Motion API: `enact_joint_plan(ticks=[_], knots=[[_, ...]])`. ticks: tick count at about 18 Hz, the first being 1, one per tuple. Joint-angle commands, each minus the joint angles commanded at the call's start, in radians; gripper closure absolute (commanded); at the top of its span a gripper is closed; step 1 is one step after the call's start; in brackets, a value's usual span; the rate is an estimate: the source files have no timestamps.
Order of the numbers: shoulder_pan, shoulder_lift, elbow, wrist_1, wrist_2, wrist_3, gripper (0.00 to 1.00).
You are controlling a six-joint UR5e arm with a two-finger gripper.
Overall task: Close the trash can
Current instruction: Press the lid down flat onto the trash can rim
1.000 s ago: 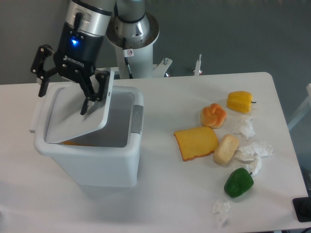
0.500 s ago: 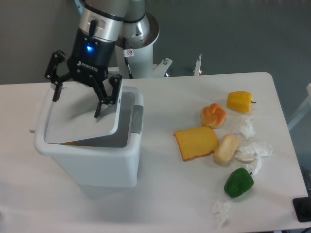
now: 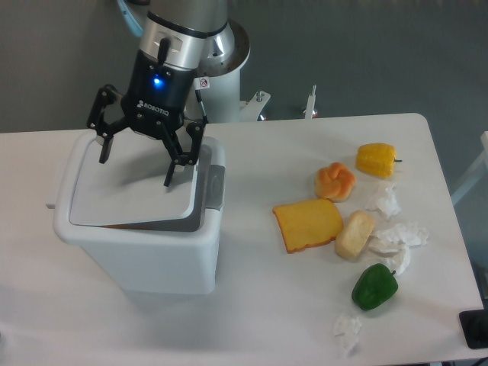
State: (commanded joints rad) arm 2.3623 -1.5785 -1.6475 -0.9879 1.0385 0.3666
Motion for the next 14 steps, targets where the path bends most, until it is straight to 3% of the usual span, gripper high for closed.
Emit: enact_joint_plan(ticks=[14], knots=[[0.006, -0.001, -0.02, -0.003, 0.012, 0.0, 0.0]])
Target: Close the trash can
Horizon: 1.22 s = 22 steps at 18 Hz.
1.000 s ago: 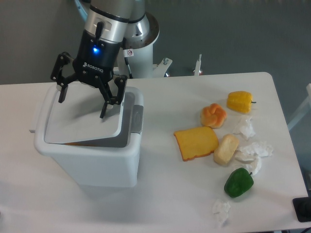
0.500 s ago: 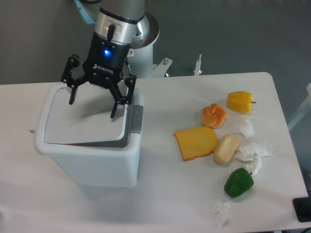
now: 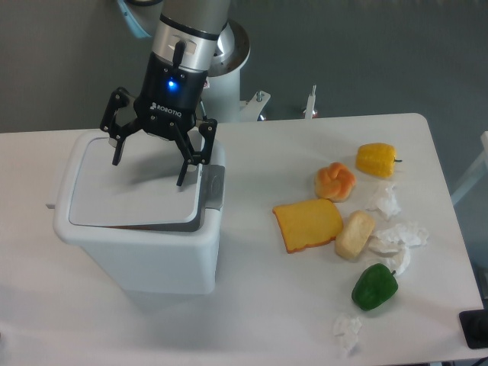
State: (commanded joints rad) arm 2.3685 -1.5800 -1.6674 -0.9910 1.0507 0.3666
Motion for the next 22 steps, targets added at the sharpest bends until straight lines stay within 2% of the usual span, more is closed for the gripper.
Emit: enact_joint_plan(ticks=[22], knots=[[-0.002, -0.003, -0.017, 0.002, 0.031, 0.0, 0.0]])
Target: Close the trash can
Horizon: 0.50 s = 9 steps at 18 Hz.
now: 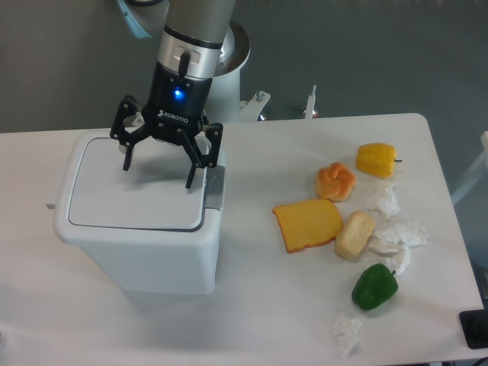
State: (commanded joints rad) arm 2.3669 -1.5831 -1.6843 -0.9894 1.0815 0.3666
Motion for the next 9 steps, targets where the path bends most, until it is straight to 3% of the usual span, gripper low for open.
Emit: enact_joint_plan(ticks=[9], knots=[[0.0, -0.014, 0.005, 0.0, -0.002, 0.003, 0.0]])
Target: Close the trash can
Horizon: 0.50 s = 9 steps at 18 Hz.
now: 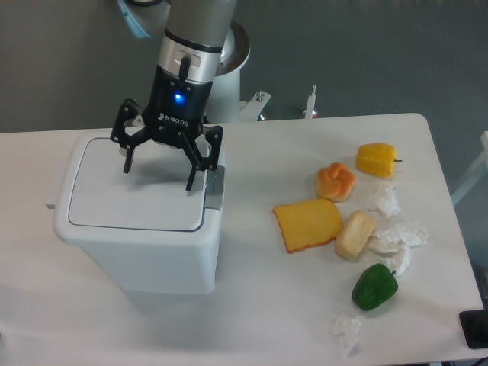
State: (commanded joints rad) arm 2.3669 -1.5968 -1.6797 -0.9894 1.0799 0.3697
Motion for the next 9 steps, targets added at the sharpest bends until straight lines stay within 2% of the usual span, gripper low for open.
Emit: enact_joint_plan(ticks=[9], knots=[[-0.002, -0.008, 0.003, 0.0, 0.0, 0.0, 0.0]])
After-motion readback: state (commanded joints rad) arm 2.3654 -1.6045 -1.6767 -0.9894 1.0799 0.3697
